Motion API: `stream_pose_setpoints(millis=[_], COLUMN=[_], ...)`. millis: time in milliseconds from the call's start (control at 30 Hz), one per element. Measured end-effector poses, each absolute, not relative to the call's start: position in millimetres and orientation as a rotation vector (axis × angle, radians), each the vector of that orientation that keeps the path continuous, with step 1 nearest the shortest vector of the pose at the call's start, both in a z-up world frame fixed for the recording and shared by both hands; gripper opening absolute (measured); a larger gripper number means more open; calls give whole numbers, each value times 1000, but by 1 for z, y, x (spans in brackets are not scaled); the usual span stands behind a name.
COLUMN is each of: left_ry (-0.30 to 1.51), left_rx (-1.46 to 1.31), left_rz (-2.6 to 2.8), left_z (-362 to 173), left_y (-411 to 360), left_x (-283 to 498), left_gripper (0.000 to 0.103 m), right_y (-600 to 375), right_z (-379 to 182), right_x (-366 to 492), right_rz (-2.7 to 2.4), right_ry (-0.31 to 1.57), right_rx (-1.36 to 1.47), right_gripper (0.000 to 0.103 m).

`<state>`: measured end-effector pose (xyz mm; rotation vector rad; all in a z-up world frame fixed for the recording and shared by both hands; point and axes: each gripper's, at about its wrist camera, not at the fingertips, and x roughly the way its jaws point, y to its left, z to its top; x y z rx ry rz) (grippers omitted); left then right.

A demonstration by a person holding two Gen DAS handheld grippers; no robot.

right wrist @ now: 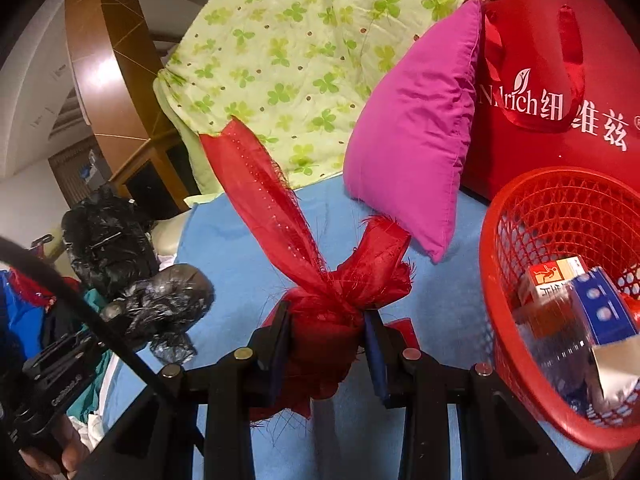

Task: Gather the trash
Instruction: 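Lift the black bag with the left gripper while the right gripper carries the red ribbon toward the basket, then carry the black bag and red ribbon over the red basket with both grippers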

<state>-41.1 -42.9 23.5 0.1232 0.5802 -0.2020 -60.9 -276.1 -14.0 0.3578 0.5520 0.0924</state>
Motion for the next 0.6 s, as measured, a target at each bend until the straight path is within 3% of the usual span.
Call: stream_pose_setpoints(millis=[600], left_ry=[567], left_rx=[201], left_rz=[-175], left_z=[15], left_y=[-74], left_x=[-47], left_gripper=[18], right_y=[-287], right_z=[-10], right_x=[-79], right_rz=[101], right_ry=[529], right_rx=[311], right_gripper=[37])
